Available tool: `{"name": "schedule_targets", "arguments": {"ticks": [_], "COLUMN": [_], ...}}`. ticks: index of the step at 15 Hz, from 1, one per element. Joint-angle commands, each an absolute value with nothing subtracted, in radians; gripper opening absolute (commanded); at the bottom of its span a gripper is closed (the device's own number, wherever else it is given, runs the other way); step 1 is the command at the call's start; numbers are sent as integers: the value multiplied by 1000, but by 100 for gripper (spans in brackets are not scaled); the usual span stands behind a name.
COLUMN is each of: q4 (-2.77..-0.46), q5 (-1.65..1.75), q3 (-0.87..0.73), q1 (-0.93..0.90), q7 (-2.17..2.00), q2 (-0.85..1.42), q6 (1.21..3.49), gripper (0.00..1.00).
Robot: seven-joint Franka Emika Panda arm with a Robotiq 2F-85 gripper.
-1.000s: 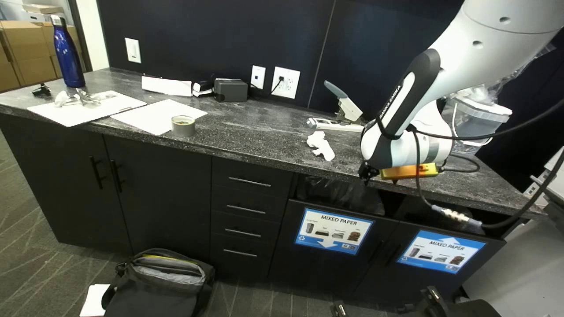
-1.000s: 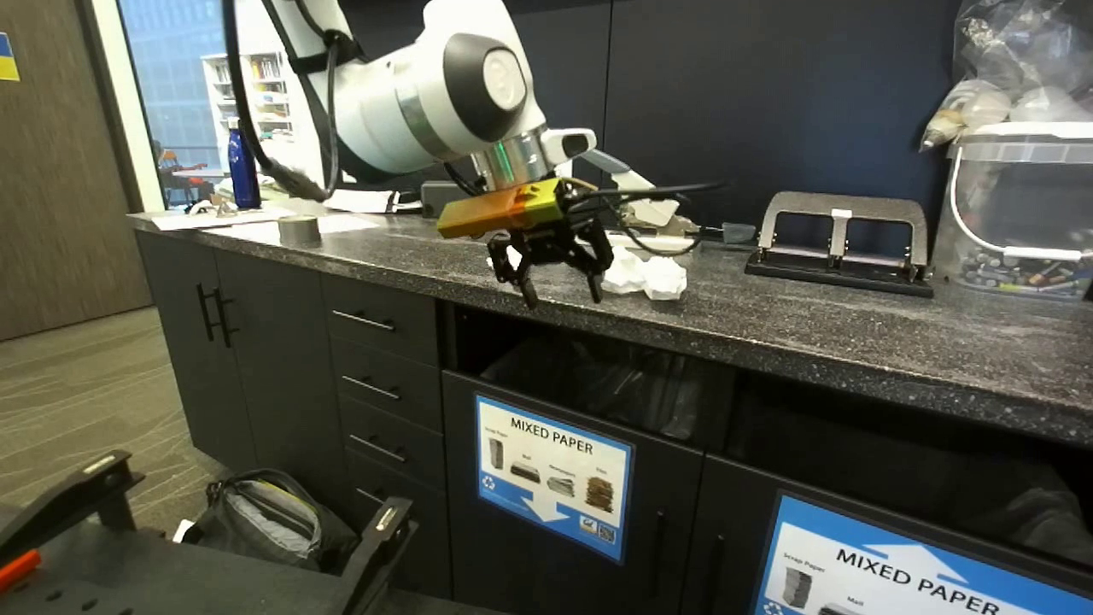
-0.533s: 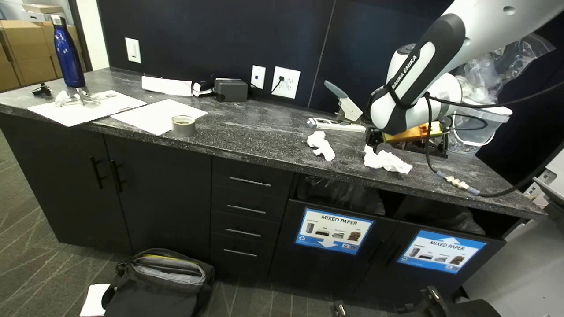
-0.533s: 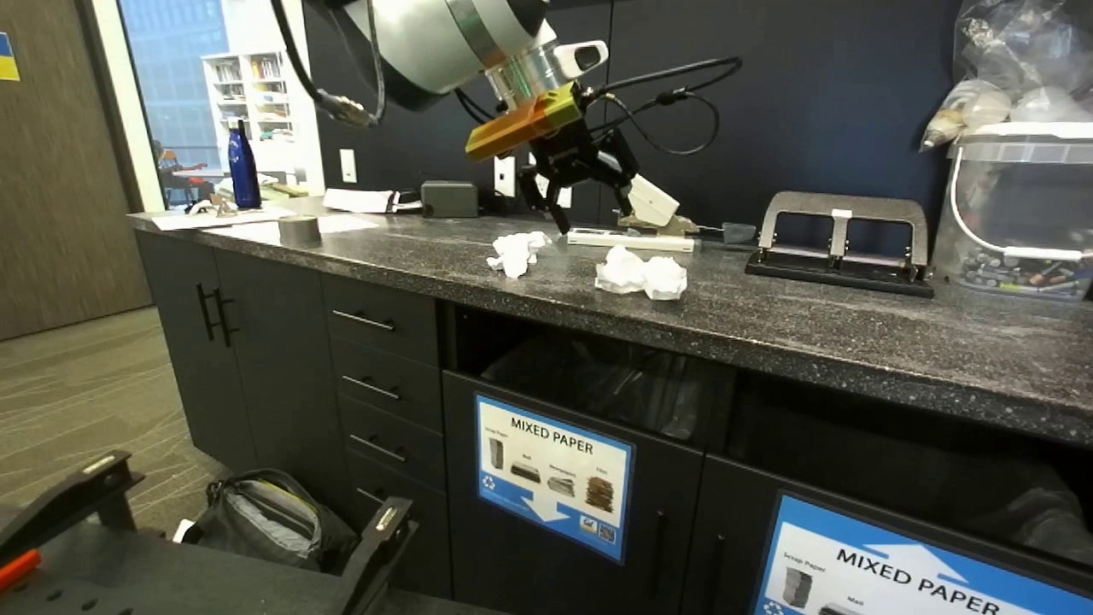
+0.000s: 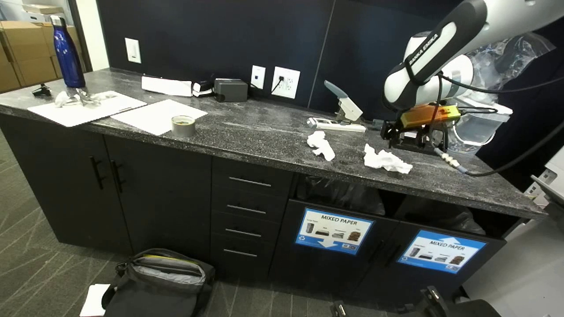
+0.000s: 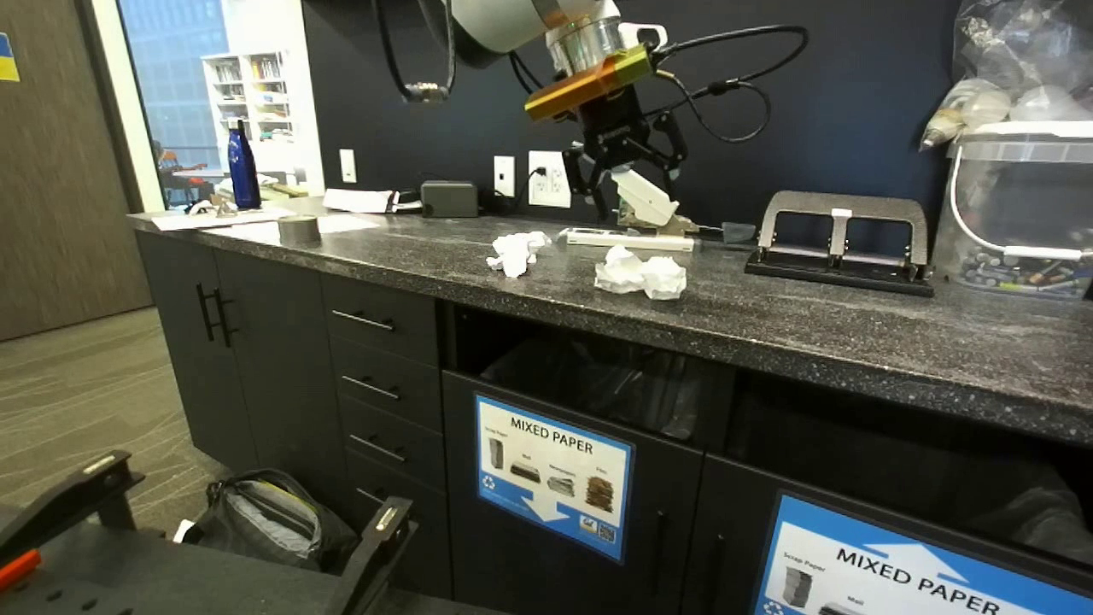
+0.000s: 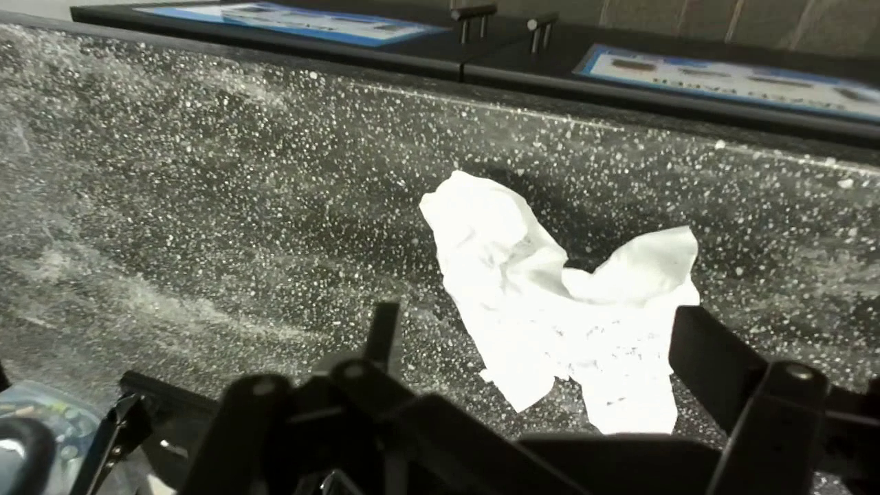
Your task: Remove all the paper trash from the table and put them in the bin on the left
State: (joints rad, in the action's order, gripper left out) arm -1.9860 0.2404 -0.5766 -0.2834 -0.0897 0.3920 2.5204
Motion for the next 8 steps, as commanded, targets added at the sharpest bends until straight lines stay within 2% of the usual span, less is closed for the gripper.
{"name": "schedule_targets", "arguments": {"ticks": [1,4,8], "q4": [-1915,-1843,-1770], "q5": [160,73,117], "q3": [-324,-193,-142], "q1": [-26,125,217], "q7": [145,358,504], "q2": [349,403,504], "q6": [2394,2320,2291], "gripper": [100,100,100]}}
